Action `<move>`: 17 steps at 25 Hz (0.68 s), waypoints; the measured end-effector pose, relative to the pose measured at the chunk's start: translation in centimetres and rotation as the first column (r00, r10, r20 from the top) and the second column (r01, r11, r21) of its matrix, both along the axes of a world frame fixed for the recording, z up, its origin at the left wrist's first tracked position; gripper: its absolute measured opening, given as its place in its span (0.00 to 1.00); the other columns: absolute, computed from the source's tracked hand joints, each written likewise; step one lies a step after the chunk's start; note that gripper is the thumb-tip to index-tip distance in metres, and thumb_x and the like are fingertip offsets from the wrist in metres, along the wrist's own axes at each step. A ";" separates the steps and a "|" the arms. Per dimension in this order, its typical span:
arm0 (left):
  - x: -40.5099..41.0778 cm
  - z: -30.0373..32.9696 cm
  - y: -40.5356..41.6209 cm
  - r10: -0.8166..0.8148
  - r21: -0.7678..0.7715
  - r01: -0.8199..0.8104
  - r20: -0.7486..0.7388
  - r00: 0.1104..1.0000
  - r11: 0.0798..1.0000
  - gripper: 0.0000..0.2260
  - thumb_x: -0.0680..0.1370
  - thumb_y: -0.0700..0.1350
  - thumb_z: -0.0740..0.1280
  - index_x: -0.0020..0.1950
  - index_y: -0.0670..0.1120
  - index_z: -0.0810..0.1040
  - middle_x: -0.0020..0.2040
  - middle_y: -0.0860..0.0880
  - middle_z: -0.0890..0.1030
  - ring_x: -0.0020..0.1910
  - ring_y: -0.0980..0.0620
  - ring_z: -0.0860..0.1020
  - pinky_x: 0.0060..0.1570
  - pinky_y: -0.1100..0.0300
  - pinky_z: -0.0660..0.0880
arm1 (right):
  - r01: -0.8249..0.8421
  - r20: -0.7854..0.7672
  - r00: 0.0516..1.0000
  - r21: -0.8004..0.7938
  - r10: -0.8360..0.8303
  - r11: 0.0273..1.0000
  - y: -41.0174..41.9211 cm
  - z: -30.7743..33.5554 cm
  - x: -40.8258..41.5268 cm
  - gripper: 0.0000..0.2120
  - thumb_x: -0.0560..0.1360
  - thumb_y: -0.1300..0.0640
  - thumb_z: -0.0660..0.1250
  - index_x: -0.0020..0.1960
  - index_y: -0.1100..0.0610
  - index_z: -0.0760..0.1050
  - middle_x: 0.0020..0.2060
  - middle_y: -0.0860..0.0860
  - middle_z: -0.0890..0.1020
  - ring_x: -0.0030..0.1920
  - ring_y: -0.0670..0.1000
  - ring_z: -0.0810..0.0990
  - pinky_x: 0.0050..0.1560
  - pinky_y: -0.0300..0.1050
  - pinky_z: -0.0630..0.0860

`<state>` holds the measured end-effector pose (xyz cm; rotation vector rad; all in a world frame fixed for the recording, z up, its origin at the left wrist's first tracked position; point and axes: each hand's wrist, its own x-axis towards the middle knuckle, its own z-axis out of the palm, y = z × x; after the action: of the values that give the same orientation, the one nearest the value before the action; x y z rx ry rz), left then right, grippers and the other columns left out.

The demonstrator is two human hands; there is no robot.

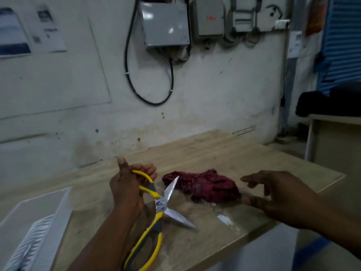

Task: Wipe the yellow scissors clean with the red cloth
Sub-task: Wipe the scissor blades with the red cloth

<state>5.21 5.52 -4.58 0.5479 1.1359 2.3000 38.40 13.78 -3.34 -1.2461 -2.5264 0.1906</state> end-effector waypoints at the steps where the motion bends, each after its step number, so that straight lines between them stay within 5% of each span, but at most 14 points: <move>1: 0.1 -0.1 0.0 -0.001 -0.003 0.001 -0.009 1.000 1.000 0.27 0.83 0.59 0.61 0.44 0.34 0.75 0.39 0.35 0.85 0.39 0.39 0.87 0.34 0.50 0.84 | 0.033 0.008 0.999 -0.004 -0.033 0.999 0.6 -0.4 -0.3 0.31 0.73 0.33 0.71 0.74 0.36 0.70 0.60 0.35 0.79 0.51 0.38 0.76 0.50 0.38 0.74; 3: 0.5 -0.4 -0.1 -0.055 -0.058 0.053 -0.032 0.998 0.997 0.21 0.83 0.52 0.65 0.48 0.32 0.77 0.45 0.32 0.85 0.40 0.39 0.87 0.37 0.49 0.85 | 0.044 -0.013 0.999 -0.060 -0.045 0.997 1.6 -0.9 -1.3 0.31 0.72 0.33 0.73 0.73 0.39 0.73 0.62 0.39 0.81 0.56 0.42 0.78 0.56 0.42 0.77; 6: 1.4 -0.5 -0.3 -0.207 -0.144 0.195 -0.068 0.976 0.970 0.13 0.79 0.38 0.69 0.56 0.27 0.77 0.50 0.31 0.85 0.43 0.39 0.87 0.41 0.51 0.85 | -0.021 -0.121 0.993 -0.102 0.008 0.995 2.5 -0.9 -2.3 0.06 0.72 0.41 0.76 0.47 0.40 0.85 0.46 0.39 0.87 0.43 0.38 0.82 0.47 0.39 0.79; 10: 1.2 -0.5 -0.2 -0.245 -0.194 0.223 -0.094 0.965 0.955 0.15 0.78 0.37 0.70 0.59 0.27 0.77 0.49 0.32 0.85 0.42 0.39 0.87 0.38 0.53 0.84 | -0.066 -0.430 0.900 0.018 0.067 0.998 3.0 1.0 -1.2 0.09 0.74 0.52 0.76 0.36 0.45 0.82 0.34 0.39 0.85 0.36 0.41 0.82 0.38 0.36 0.78; 13: 1.1 -0.4 0.2 -0.246 -0.227 0.226 -0.061 0.967 0.947 0.13 0.78 0.39 0.70 0.55 0.29 0.79 0.46 0.32 0.85 0.36 0.41 0.86 0.35 0.53 0.84 | -0.059 -0.460 0.886 0.011 0.057 0.998 3.1 2.7 -1.5 0.06 0.75 0.45 0.75 0.44 0.46 0.85 0.39 0.41 0.86 0.40 0.40 0.83 0.40 0.36 0.78; 15: 1.2 -0.4 0.4 -0.273 -0.243 0.260 -0.019 0.962 0.934 0.13 0.79 0.43 0.70 0.52 0.32 0.80 0.42 0.35 0.84 0.33 0.43 0.85 0.34 0.53 0.84 | -0.100 -0.193 0.978 -0.086 0.082 0.991 2.6 2.9 -2.4 0.18 0.72 0.37 0.75 0.59 0.43 0.83 0.50 0.39 0.86 0.46 0.38 0.83 0.45 0.33 0.77; 17: 1.0 -0.4 0.4 -0.300 -0.238 0.294 0.012 0.954 0.926 0.14 0.77 0.46 0.71 0.50 0.34 0.80 0.37 0.38 0.82 0.30 0.43 0.83 0.33 0.52 0.84 | -0.127 0.109 0.983 -0.197 0.150 0.972 2.0 2.1 -3.4 0.40 0.72 0.38 0.76 0.79 0.41 0.64 0.67 0.43 0.79 0.60 0.44 0.79 0.58 0.41 0.75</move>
<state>6.20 5.95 -4.96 0.6104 1.2255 1.8739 34.97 15.74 -1.27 -1.1810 -2.7594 0.4070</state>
